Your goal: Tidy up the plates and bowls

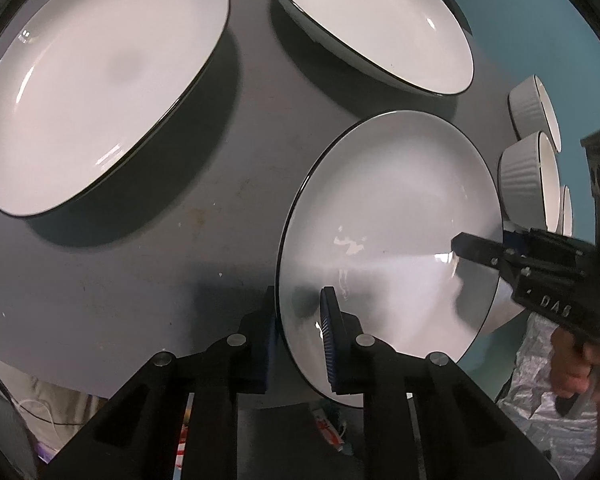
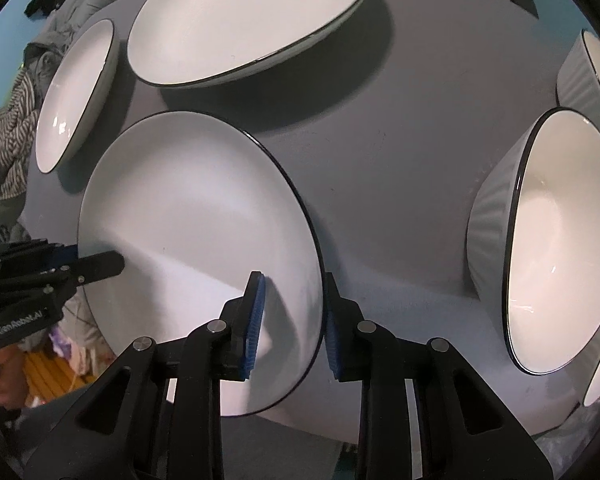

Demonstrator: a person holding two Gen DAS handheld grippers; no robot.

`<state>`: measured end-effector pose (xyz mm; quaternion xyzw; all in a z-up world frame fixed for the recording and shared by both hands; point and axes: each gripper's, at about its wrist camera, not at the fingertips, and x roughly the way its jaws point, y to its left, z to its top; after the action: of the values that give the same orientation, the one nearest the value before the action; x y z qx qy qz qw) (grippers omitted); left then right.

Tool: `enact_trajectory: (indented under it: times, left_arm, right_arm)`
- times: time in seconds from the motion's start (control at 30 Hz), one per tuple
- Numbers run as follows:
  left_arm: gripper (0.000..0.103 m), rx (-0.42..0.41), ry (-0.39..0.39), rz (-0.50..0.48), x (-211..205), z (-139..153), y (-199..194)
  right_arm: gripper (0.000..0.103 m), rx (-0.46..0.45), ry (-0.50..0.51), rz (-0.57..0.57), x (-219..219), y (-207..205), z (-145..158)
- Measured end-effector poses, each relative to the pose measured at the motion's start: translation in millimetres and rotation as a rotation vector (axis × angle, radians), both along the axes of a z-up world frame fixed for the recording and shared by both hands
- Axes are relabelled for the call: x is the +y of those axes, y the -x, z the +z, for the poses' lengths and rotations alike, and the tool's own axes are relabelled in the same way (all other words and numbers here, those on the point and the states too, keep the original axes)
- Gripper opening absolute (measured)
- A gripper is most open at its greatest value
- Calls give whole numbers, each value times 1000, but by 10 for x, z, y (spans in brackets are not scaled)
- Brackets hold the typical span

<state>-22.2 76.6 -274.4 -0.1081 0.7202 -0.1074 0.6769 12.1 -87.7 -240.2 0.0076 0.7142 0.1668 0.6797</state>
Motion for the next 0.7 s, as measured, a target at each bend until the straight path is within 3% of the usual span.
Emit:
enact_trajectory:
  times: [0.7]
  left_arm:
    - [22,32,-17,-22,24,-20,-104]
  right_arm:
    - [19,78,-56,-7,-99,-74,-136]
